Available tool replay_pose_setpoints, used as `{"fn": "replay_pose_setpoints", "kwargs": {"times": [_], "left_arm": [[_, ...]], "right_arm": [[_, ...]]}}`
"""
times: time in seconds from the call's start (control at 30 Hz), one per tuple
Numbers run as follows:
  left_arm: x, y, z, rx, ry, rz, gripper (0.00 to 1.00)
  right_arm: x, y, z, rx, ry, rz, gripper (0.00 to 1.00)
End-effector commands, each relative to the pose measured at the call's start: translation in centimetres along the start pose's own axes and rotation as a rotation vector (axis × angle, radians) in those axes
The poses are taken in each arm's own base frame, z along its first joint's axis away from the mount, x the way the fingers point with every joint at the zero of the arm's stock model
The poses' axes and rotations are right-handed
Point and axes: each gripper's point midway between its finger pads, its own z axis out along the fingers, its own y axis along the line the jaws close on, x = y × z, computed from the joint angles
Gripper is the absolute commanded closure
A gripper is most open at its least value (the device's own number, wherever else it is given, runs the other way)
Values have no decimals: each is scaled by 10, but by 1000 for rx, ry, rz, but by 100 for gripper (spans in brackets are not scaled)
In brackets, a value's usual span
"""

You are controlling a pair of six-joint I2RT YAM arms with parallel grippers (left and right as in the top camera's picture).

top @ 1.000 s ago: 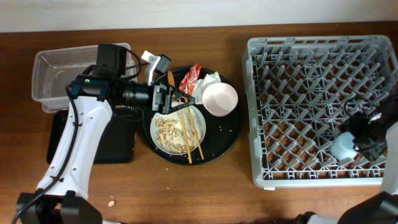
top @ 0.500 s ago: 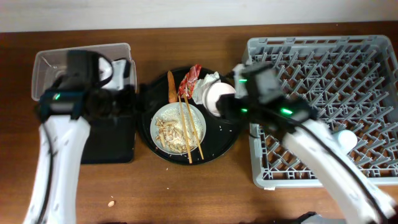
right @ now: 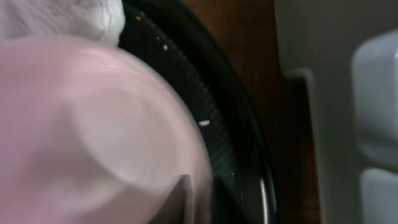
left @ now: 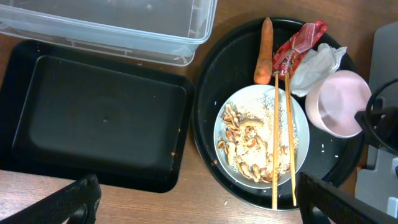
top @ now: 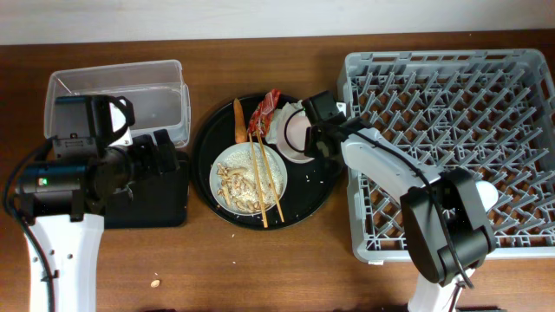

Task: Sort waste into correct bins and load items into the dishwasher rack
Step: 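Grasp the pink bowl with the right gripper and lift it, then set the pink bowl upright in the rack and retract the right gripper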

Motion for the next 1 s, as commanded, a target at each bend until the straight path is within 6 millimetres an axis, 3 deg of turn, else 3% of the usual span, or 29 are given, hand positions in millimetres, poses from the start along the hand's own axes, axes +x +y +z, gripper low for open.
{"fn": "replay_pose_setpoints", "kwargs": {"times": [0.0, 0.1, 0.17, 0.23, 0.27, 0.37, 0.43, 0.53, 0.63, 0.7, 0.87, 0.9, 0.97], "left_arm": [[-4, 2, -5, -10, -23, -11, 1], [-4, 2, -5, -10, -23, -11, 1], [-4, 2, -5, -10, -23, -11, 1], [-4, 2, -5, -10, -23, -11, 1], [-4, 2, -5, -10, -23, -11, 1], [-4, 2, -5, -10, -23, -11, 1], [-4, 2, -5, -10, -23, -11, 1], [-4, 2, -5, -10, -23, -11, 1], [-4, 2, -5, -10, -23, -11, 1], [-4, 2, -5, -10, -23, -11, 1], [-4, 2, -5, -10, -23, -11, 1], [-4, 2, -5, -10, -23, -11, 1], [-4, 2, -5, -10, -23, -11, 1]], "right_arm": [[-16, 3, -27, -28, -53, 15, 96], [-39, 7, -78, -82, -151, 29, 96], [-55, 3, -126, -110, -250, 6, 96], [-65, -11, -166, -84, -344, -11, 96], [-70, -28, -189, -22, -406, -8, 96], [-76, -132, -266, 460, -624, 105, 96], [-68, -194, -301, 794, -666, 164, 96], [-65, -240, -300, 947, -611, 235, 96], [-65, -289, -286, 1085, -516, 292, 96], [-70, -312, -266, 1143, -438, 280, 96], [-77, -318, -201, 1178, -269, 132, 96], [-80, -318, -180, 1197, -207, 52, 96], [-83, -315, -169, 1220, -172, -11, 96]]}}
